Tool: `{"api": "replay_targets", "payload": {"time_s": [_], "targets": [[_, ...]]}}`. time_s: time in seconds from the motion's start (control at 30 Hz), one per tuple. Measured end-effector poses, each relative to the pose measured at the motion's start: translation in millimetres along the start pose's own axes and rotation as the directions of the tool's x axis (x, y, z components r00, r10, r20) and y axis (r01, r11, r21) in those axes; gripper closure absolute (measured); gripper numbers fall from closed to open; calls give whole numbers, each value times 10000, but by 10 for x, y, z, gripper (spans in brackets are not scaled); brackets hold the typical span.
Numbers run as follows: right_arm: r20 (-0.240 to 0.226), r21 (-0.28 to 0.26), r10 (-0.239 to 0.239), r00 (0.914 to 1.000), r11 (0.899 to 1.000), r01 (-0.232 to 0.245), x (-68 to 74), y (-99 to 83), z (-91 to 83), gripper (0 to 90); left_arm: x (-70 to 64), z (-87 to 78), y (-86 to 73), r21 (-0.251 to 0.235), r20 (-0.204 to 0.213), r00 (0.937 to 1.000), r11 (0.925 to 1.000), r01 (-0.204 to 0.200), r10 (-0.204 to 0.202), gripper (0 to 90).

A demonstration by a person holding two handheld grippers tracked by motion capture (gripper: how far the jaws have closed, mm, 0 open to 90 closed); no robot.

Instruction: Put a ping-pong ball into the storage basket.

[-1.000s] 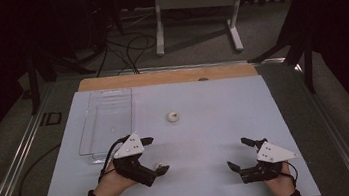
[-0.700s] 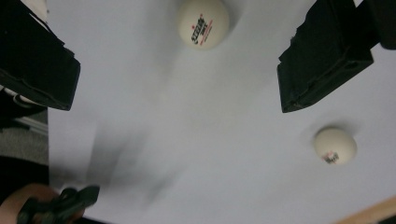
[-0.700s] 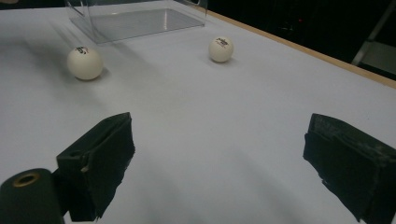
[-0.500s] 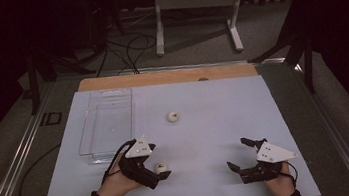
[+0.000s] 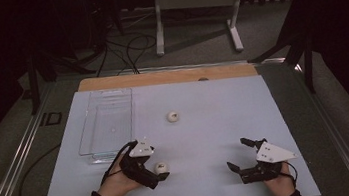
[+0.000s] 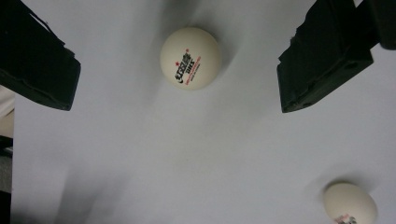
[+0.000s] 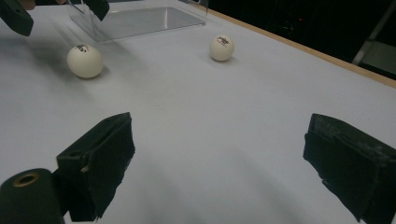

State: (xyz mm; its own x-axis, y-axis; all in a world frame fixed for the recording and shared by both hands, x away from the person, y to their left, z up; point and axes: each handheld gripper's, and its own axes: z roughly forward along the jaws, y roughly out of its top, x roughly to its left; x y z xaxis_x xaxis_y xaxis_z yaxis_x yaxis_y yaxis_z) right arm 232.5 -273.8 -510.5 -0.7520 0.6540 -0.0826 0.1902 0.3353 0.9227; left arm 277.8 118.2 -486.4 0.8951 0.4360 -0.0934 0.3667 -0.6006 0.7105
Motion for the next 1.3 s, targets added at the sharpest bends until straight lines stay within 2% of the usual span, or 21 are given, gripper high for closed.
{"api": "replay_targets", "payload": {"time_s": [0.2, 0.33, 0.67, 0.97, 1.3], "targets": [[-4, 10, -7, 10000, 10000, 7, -1, 1, -2, 85, 9, 56, -24, 315, 146, 9999, 9995, -5, 0, 10], [17, 10, -10, 10000, 10000, 10, 2, 1, -1, 85, 15, 80, -38, 397, 96, 10000, 9992, 16, -20, 18], [1, 23, -28, 10000, 10000, 28, 3, 2, 0, 85, 25, 132, -73, 765, 205, 9997, 9969, -180, 165, 81], [-9, 53, -8, 10000, 10000, 8, 4, 1, 0, 85, 27, 194, -104, 1223, 428, 9987, 9920, -311, 260, 167], [-6, 49, -5, 10000, 10000, 5, 2, 0, 0, 85, 37, 226, -118, 1355, 372, 9988, 9901, -368, 320, 298]]}}
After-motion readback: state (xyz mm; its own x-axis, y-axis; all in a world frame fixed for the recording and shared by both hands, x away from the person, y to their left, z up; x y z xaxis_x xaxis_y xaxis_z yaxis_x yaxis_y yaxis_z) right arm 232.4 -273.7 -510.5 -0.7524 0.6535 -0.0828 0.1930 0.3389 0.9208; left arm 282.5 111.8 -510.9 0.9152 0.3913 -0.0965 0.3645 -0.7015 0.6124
